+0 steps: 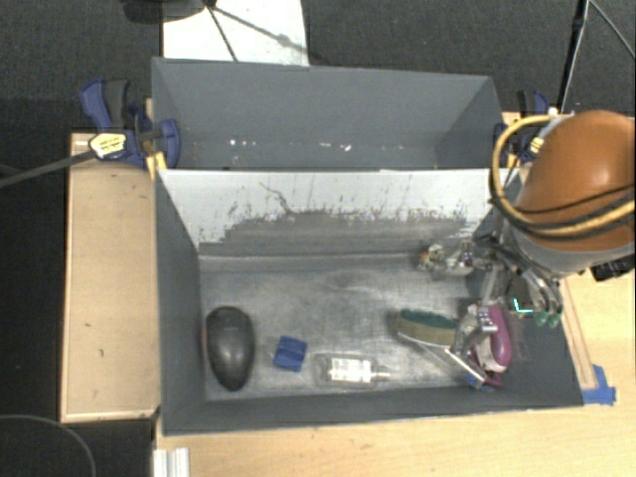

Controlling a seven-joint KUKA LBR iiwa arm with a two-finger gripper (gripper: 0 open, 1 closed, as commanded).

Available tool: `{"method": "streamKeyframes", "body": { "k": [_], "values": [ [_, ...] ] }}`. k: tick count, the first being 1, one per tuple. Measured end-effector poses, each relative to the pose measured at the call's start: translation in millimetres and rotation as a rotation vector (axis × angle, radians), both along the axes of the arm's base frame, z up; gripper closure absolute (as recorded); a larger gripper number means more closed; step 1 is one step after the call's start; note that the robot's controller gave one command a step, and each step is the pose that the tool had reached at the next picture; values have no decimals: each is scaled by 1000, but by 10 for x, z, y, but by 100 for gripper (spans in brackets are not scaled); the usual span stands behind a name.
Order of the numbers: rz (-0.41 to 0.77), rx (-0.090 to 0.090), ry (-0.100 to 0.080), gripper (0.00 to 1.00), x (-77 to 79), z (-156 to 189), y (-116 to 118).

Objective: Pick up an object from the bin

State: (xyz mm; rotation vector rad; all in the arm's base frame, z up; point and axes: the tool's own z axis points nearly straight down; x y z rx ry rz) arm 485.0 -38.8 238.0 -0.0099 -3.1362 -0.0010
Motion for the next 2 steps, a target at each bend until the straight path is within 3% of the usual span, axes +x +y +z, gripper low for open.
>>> {"method": "streamKeyframes", "body": {
  "k": [1,2],
  "values": [
    [-121,0,0,0,107,-1287,382],
    [-230,-1,-8,0,300,-1594,-131]
  ]
}}
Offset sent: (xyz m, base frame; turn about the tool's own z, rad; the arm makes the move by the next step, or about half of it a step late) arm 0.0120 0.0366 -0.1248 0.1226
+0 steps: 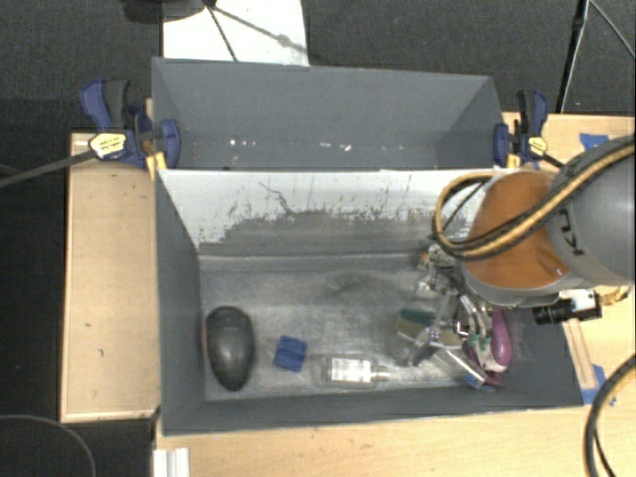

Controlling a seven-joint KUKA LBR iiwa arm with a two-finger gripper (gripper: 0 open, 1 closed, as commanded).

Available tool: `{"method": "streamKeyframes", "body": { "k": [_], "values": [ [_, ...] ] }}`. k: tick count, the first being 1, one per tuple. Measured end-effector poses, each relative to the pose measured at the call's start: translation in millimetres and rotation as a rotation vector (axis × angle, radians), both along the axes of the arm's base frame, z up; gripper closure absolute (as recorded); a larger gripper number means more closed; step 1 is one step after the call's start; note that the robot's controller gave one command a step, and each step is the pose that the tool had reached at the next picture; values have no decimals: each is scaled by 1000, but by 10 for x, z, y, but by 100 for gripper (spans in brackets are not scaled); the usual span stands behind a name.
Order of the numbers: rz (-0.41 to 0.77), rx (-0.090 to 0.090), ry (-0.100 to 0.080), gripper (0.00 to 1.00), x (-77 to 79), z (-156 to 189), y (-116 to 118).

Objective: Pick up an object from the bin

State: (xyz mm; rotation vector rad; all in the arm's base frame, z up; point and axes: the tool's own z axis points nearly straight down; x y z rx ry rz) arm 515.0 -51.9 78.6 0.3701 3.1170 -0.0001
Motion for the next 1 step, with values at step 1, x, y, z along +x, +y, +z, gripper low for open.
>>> {"method": "streamKeyframes", "body": {
  "k": [1],
  "values": [
    [6,2,1,100,3,28,21]
  ]
}}
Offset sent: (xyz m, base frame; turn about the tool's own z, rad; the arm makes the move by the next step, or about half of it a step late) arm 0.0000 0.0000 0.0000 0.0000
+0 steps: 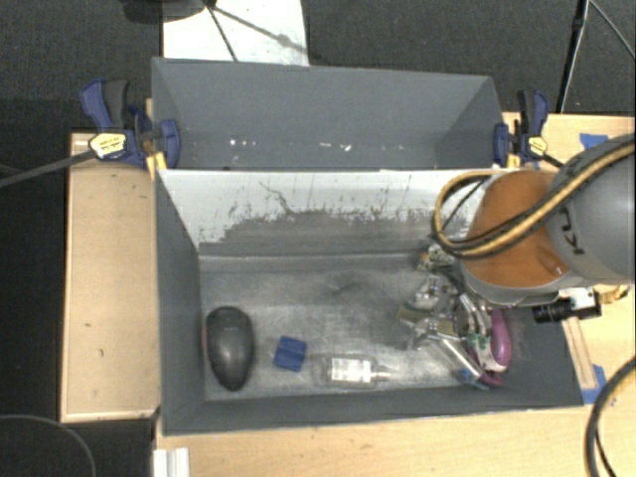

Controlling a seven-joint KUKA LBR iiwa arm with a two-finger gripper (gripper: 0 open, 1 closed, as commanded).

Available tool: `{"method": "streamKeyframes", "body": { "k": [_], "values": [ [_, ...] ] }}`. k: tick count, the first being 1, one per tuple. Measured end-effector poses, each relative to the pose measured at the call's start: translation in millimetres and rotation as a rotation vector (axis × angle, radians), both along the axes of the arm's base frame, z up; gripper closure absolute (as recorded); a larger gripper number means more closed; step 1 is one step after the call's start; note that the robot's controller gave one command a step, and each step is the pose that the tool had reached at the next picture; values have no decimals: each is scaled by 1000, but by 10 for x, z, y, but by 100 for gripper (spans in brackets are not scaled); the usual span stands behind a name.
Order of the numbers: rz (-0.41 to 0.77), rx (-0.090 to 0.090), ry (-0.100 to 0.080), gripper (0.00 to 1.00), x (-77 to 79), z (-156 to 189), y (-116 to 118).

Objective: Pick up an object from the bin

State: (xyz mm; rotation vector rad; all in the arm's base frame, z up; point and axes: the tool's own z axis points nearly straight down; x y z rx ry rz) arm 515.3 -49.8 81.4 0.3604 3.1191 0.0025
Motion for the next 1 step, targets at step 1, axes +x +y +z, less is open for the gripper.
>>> {"method": "streamKeyframes", "body": {
  "k": [1],
  "values": [
    [48,-3,-10,100,340,1230,-117]
  ]
}}
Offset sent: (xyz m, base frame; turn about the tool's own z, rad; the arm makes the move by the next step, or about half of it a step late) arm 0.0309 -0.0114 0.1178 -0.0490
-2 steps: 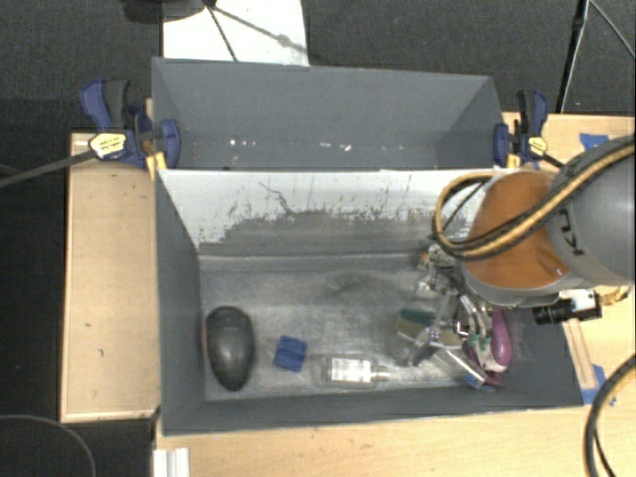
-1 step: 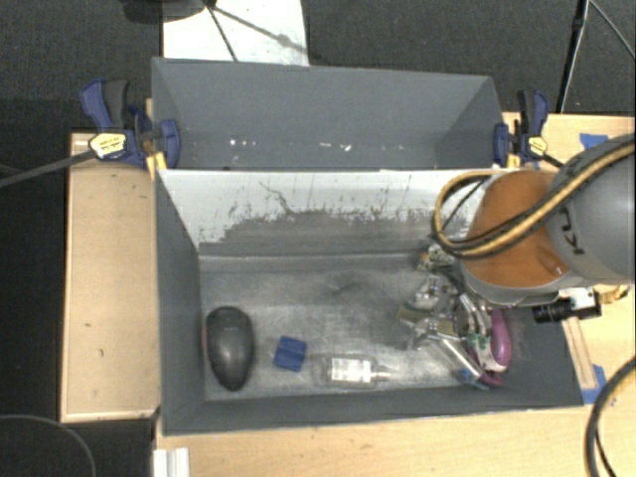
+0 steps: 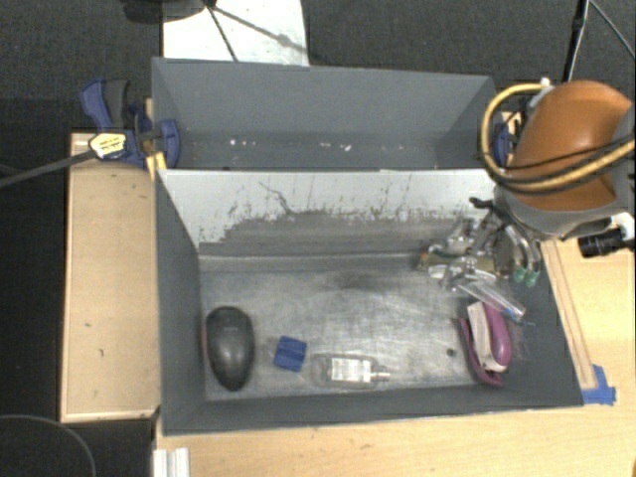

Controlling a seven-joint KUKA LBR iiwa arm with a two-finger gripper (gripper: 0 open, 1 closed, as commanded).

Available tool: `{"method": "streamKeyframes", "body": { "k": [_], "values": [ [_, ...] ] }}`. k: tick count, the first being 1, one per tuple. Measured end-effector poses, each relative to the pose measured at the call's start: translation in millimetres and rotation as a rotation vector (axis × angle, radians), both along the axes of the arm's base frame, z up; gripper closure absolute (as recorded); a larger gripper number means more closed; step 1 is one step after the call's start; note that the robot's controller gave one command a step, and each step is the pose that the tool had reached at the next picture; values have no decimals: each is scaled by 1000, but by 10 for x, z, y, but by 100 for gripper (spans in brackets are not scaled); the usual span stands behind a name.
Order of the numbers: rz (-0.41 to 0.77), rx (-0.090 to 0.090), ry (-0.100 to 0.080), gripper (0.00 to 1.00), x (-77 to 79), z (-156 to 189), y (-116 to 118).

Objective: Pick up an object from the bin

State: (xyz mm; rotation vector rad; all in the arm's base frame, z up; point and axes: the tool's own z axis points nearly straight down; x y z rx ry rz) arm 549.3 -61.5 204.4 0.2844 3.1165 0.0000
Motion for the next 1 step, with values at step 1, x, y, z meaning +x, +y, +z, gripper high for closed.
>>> {"method": "streamKeyframes", "body": {
  "k": [1],
  "values": [
    [162,0,10,100,-142,75,-124]
  ]
}}
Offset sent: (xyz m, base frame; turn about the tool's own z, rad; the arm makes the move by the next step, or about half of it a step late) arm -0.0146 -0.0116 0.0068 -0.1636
